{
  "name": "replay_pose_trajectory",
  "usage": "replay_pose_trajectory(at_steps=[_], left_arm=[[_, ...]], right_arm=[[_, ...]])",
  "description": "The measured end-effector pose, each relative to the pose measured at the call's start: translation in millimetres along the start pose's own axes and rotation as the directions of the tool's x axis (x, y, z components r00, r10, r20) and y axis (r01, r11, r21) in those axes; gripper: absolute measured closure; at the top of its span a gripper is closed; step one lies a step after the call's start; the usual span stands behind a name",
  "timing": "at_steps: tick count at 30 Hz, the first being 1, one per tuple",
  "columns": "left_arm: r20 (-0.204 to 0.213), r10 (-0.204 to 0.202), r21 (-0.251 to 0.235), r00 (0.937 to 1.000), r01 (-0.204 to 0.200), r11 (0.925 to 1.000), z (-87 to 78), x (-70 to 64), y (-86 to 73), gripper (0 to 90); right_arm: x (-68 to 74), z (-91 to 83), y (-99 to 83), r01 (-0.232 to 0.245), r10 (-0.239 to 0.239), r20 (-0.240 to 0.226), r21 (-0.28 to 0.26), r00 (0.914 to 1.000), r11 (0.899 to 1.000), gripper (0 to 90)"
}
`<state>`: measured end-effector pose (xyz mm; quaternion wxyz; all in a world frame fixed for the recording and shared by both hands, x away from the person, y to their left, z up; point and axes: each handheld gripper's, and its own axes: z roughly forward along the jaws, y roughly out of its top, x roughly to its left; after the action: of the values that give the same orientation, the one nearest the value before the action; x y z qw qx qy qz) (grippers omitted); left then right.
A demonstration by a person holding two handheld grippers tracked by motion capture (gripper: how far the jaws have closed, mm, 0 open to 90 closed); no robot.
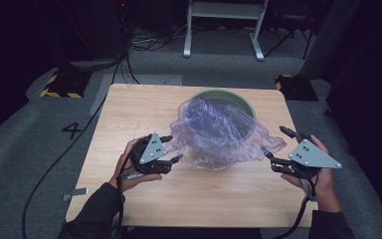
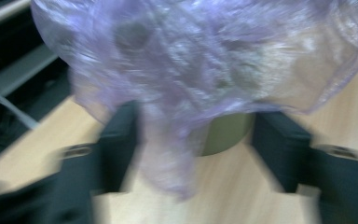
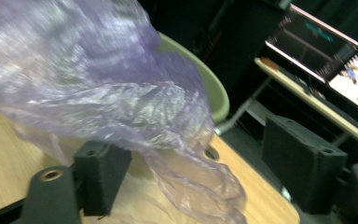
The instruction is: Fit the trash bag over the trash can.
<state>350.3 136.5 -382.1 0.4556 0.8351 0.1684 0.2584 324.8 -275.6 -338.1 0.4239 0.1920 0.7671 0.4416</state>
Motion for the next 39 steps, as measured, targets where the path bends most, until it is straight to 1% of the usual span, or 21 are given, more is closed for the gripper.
replay_pose_trajectory(at_steps=[1,2,3,4,5,7,8,10,13,15,18,21,23,27,29,32,33,34,36,38,39], left_arm=[[-0.002,0.037,0.01,0.9993,-0.037,0.9993,1.3,2.0,4.3,43.1],[-0.002,0.037,0.01,0.9993,-0.037,0.9993,1.3,2.0,4.3,52.6],[0.008,0.061,0.024,0.9981,-0.061,0.9979,2.3,3.4,6.8,52.6],[0.01,0.074,0.034,0.9972,-0.075,0.9966,3.0,4.1,8.4,65.7],[0.01,0.093,0.044,0.9956,-0.094,0.9946,3.4,5.6,10.7,65.7],[0.029,0.101,0.03,0.9945,-0.101,0.9944,2.7,7.4,14.1,78.2],[0.035,0.098,0.026,0.9946,-0.099,0.9948,1.6,8.8,16.0,85.5],[0.06,0.093,0.002,0.9939,-0.093,0.9956,-2.2,11.6,19.5,87.1],[0.072,0.09,-0.033,0.9934,-0.088,0.9956,-9.4,16.1,24.4,89.7],[0.062,0.079,-0.053,0.9949,-0.076,0.9957,-13.7,19.4,27.9,89.7],[0.085,0.05,-0.097,0.9951,-0.042,0.9944,-19.7,29.7,36.0,89.7],[0.066,0.017,-0.139,0.9977,-0.008,0.9903,-24.0,42.1,49.2,89.6],[0.068,0.009,-0.145,0.9976,0.001,0.9895,-23.3,46.0,52.0,89.7],[0.053,-0.054,-0.13,0.9971,0.061,0.9896,-7.8,66.1,56.8,89.7],[0.047,-0.076,-0.125,0.996,0.081,0.9888,-3.5,69.8,56.3,89.7],[0.044,-0.117,-0.116,0.9921,0.121,0.9858,7.2,81.4,54.7,89.6],[0.049,-0.146,-0.117,0.9881,0.151,0.9816,13.8,88.3,53.1,89.7],[0.049,-0.146,-0.117,0.9881,0.151,0.9816,13.8,88.3,53.1,89.6],[0.038,-0.166,-0.112,0.9854,0.169,0.9793,19.9,94.9,51.8,89.6],[0.024,-0.187,-0.106,0.9821,0.188,0.9764,26.0,100.9,50.3,89.6],[0.021,-0.211,-0.105,0.9772,0.212,0.9716,31.6,106.9,47.9,89.6]], right_arm=[[-0.1,-0.5,2.4,0.006,-0.006,-0.009,-0.014,0.9999,1.0,26.4],[-0.1,-0.5,2.4,0.006,-0.006,-0.009,-0.014,0.9999,1.0,26.4],[0.3,-0.7,4.9,0.021,-0.022,-0.015,-0.023,0.9997,1.0,32.7],[1.4,-0.3,9.6,0.073,-0.075,-0.066,-0.034,0.995,0.997,47.8],[1.4,-0.3,9.6,0.073,-0.075,-0.066,-0.034,0.995,0.997,47.8],[1.1,1.5,13.7,0.103,-0.107,-0.124,-0.038,0.9865,0.994,61.6],[-0.5,2.7,16.3,0.103,-0.112,-0.147,-0.067,0.9827,0.992,74.9],[-2.5,3.7,17.4,0.086,-0.097,-0.168,-0.074,0.9809,0.994,78.0],[-9.4,6.8,19.4,0.029,-0.044,-0.19,-0.081,0.9808,0.996,88.0],[-18.5,11.1,20.2,-0.046,0.031,-0.182,-0.079,0.9827,0.996,89.3],[-24.7,15.8,20.8,-0.091,0.078,-0.168,-0.07,0.9828,0.993,89.6],[-35.1,28.6,22.2,-0.17,0.164,-0.141,-0.035,0.9764,0.985,89.6],[-37.6,32.8,22.3,-0.19,0.185,-0.138,-0.021,0.9729,0.982,89.5],[-50.3,57.4,17.7,-0.282,0.287,-0.103,0.06,0.9525,0.958,89.0],[-52.4,61.9,16.1,-0.296,0.302,-0.097,0.074,0.9483,0.952,88.9],[-57.8,74.1,11.6,-0.334,0.344,-0.075,0.115,0.9361,0.935,88.9],[-62.0,84.4,8.1,-0.366,0.379,-0.068,0.155,0.9228,0.918,88.9],[-62.0,84.4,8.1,-0.366,0.379,-0.068,0.155,0.9228,0.918,88.9],[-65.2,97.5,4.1,-0.384,0.401,-0.052,0.198,0.9145,0.902,89.1],[-65.7,102.0,2.7,-0.388,0.406,-0.044,0.213,0.913,0.897,89.1],[-66.8,109.6,-0.8,-0.401,0.419,-0.034,0.232,0.9074,0.886,89.1]])
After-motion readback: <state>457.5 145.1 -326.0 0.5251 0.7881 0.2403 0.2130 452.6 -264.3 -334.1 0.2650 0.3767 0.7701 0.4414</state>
